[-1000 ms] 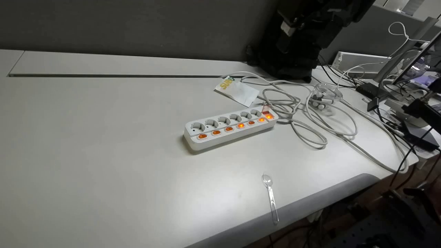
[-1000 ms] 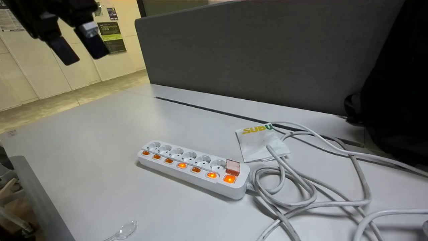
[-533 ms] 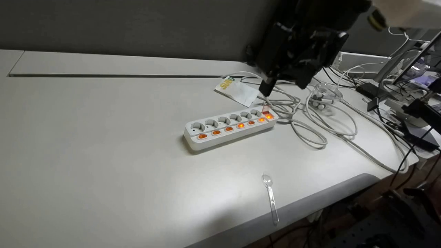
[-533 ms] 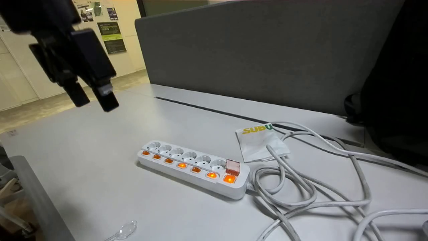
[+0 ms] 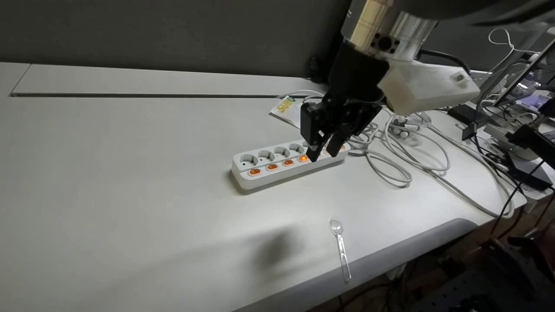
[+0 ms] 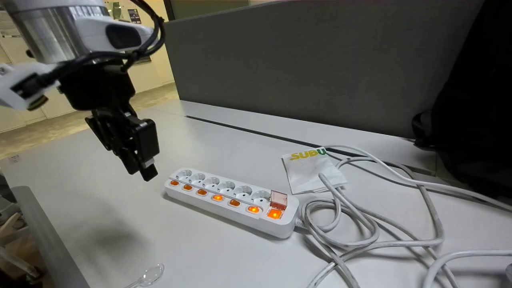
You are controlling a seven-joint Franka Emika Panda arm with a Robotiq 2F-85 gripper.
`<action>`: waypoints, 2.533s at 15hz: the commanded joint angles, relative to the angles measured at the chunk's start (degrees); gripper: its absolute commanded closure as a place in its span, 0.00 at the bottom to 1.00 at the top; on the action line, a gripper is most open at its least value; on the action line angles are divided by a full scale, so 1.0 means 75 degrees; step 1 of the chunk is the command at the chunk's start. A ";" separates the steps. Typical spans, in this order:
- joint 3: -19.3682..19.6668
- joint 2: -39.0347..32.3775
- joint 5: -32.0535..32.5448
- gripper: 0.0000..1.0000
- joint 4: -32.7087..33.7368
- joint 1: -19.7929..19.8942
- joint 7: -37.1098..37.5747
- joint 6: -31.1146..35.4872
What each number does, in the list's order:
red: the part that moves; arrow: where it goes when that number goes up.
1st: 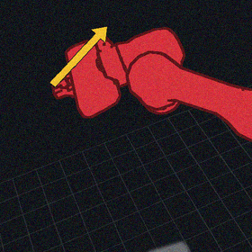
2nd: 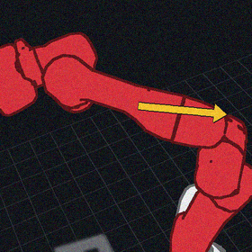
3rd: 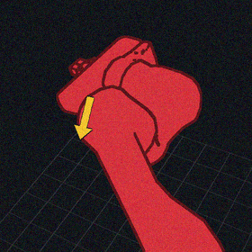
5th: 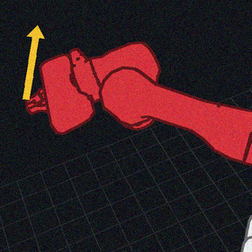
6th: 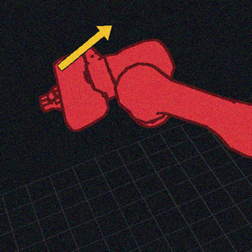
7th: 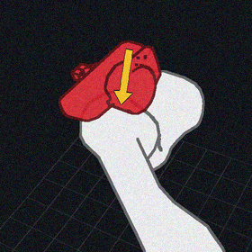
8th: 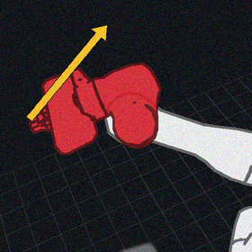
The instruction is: Turn off the middle switch on the adapter
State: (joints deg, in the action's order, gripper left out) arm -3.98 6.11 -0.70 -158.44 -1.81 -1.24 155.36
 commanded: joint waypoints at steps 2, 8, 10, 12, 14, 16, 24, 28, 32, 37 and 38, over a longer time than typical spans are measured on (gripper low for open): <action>0.0204 -0.0915 0.0540 0.92 0.0577 0.0136 -0.0076 0.0483; 0.0405 -0.1204 0.0833 0.99 0.0814 0.0201 -0.0098 0.0466; 0.0420 -0.1289 0.0838 0.99 0.0880 0.0207 -0.0123 0.0466; 0.0420 -0.1297 0.0839 1.00 0.0892 0.0206 -0.0126 0.0465; 0.0526 -0.1479 0.0980 1.00 0.1039 0.0259 0.0013 0.0435; 0.0641 -0.1627 0.1149 1.00 0.1134 0.0287 0.0112 0.0417; 0.1085 -0.2561 0.1545 1.00 0.1681 0.0218 0.0314 0.0645; 0.1178 -0.3137 0.1501 1.00 0.2091 0.0056 0.0478 0.0815; 0.1194 -0.3472 0.1403 1.00 0.2395 -0.0115 0.0518 0.0849; 0.1224 -0.3658 0.1378 1.00 0.2623 -0.0283 0.0574 0.0918; 0.1242 -0.3681 0.1396 1.00 0.2643 -0.0319 0.0589 0.0943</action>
State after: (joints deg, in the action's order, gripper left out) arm 4.32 -20.55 9.08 -140.08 -2.81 0.49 162.08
